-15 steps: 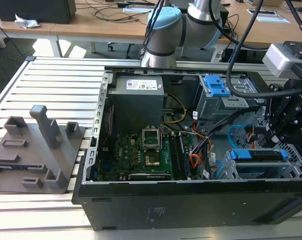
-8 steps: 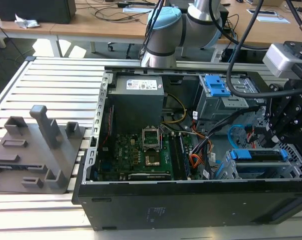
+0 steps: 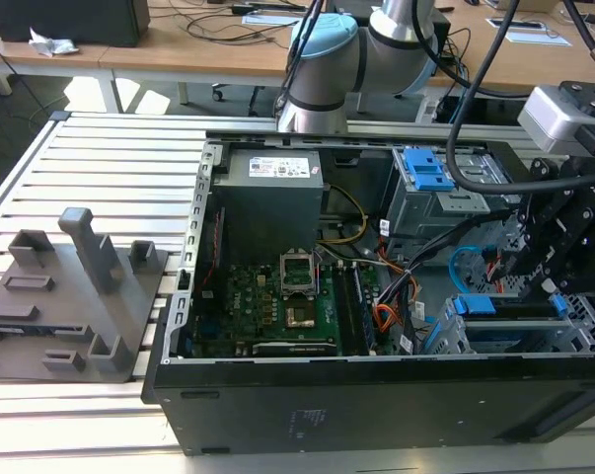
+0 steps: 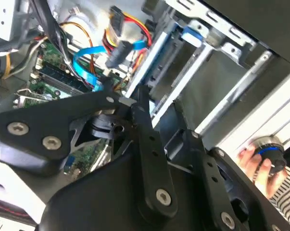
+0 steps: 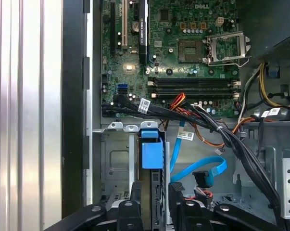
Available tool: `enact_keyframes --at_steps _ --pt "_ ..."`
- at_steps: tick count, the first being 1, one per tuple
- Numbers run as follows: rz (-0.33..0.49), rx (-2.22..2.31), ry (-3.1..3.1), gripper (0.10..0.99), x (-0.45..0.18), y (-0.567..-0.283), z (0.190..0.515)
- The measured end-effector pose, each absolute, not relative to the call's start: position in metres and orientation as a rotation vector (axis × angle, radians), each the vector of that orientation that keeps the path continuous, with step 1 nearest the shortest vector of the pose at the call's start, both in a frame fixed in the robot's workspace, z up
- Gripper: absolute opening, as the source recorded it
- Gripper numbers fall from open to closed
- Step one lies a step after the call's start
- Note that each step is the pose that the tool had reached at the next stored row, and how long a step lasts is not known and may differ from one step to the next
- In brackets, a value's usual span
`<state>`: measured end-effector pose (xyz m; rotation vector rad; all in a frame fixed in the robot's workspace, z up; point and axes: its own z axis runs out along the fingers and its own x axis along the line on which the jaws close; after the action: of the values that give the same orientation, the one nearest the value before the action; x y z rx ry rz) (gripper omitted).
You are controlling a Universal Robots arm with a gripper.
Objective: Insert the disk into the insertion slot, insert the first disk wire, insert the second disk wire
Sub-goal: 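Insert the first disk wire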
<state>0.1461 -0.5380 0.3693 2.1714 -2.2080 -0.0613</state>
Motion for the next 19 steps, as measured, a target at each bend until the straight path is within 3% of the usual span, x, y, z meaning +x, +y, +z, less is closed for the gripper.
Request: enact_keyframes --at_steps 8,19 --pt "-0.061 2.178 -2.201 0.361 0.153 -0.501 0.369" --pt "-0.029 2.160 -2.189 0.361 0.161 -0.496 0.355"
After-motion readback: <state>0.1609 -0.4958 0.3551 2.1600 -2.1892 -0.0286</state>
